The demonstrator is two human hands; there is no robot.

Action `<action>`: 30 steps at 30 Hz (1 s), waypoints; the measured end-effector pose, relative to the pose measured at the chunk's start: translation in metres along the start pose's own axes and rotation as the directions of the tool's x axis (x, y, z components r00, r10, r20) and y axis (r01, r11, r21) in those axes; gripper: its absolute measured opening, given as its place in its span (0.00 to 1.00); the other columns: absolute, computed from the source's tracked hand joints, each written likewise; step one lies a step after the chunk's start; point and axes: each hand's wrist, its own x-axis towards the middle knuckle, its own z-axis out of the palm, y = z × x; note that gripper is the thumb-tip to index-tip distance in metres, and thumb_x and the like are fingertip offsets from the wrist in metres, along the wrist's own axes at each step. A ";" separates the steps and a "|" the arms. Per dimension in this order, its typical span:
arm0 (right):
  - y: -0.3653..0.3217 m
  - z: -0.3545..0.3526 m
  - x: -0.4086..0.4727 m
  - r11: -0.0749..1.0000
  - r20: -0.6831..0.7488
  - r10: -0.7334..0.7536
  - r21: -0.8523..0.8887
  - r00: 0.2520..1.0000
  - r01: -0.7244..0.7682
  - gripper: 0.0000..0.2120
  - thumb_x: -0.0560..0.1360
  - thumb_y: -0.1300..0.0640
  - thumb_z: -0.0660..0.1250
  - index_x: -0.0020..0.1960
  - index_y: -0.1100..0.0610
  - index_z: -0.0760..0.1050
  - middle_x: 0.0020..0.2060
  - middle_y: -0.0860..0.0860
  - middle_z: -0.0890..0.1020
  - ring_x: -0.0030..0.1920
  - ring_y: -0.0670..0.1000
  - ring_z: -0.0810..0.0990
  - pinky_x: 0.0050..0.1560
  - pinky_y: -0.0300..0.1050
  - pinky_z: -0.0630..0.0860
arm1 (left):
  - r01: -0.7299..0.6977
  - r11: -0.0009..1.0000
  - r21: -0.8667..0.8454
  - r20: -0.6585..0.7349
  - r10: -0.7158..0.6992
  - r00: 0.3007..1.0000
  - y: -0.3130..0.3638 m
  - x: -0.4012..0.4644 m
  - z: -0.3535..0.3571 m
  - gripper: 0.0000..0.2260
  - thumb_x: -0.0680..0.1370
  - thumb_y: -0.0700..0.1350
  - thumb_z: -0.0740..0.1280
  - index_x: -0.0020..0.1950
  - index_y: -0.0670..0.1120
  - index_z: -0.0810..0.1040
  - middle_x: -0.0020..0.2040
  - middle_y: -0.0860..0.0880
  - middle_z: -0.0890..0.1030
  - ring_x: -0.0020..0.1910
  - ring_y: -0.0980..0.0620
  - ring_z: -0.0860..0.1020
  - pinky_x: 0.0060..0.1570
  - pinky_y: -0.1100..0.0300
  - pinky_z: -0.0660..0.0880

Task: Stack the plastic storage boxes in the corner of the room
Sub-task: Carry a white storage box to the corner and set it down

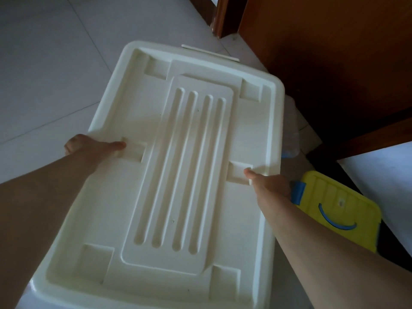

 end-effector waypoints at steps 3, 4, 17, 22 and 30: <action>-0.003 -0.004 0.001 0.999 0.012 -0.030 0.015 0.999 0.030 0.40 0.55 0.36 0.77 0.58 0.61 0.75 0.51 0.56 0.83 0.49 0.59 0.83 0.50 0.51 0.80 | 0.017 1.000 -0.014 0.005 -0.017 1.000 0.000 -0.011 0.000 0.38 0.67 0.52 0.77 0.67 0.31 0.68 0.64 0.34 0.75 0.63 0.39 0.75 0.58 0.50 0.72; -0.005 -0.006 0.000 0.999 0.013 -0.039 0.005 0.999 0.039 0.41 0.53 0.35 0.76 0.57 0.61 0.76 0.50 0.56 0.83 0.49 0.59 0.83 0.50 0.52 0.80 | 0.022 1.000 -0.013 0.002 -0.022 1.000 0.000 -0.015 0.000 0.37 0.67 0.52 0.76 0.67 0.31 0.68 0.64 0.34 0.74 0.63 0.38 0.75 0.58 0.50 0.72; -0.067 -0.068 -0.007 0.960 0.026 -0.264 -0.087 0.964 0.266 0.41 0.58 0.39 0.78 0.61 0.64 0.74 0.58 0.59 0.80 0.58 0.59 0.80 0.48 0.48 0.76 | 0.113 0.991 -0.071 -0.049 -0.117 0.992 0.005 -0.059 -0.037 0.40 0.64 0.58 0.77 0.65 0.32 0.70 0.61 0.35 0.76 0.61 0.38 0.76 0.57 0.49 0.74; -0.094 -0.102 -0.028 0.944 0.056 -0.309 -0.105 0.949 0.314 0.39 0.55 0.38 0.78 0.55 0.64 0.78 0.53 0.60 0.83 0.53 0.59 0.83 0.48 0.50 0.79 | 0.147 0.985 -0.088 -0.066 -0.153 0.986 0.015 -0.080 -0.071 0.44 0.63 0.59 0.77 0.68 0.32 0.68 0.63 0.35 0.75 0.63 0.38 0.75 0.60 0.49 0.74; -0.136 -0.165 -0.070 0.883 0.147 -0.447 -0.088 0.882 0.462 0.36 0.63 0.41 0.76 0.59 0.66 0.76 0.55 0.60 0.81 0.54 0.61 0.81 0.43 0.47 0.73 | 0.194 0.966 -0.171 -0.109 -0.214 0.971 0.037 -0.112 -0.130 0.45 0.62 0.59 0.78 0.67 0.32 0.68 0.64 0.35 0.75 0.63 0.38 0.75 0.61 0.49 0.74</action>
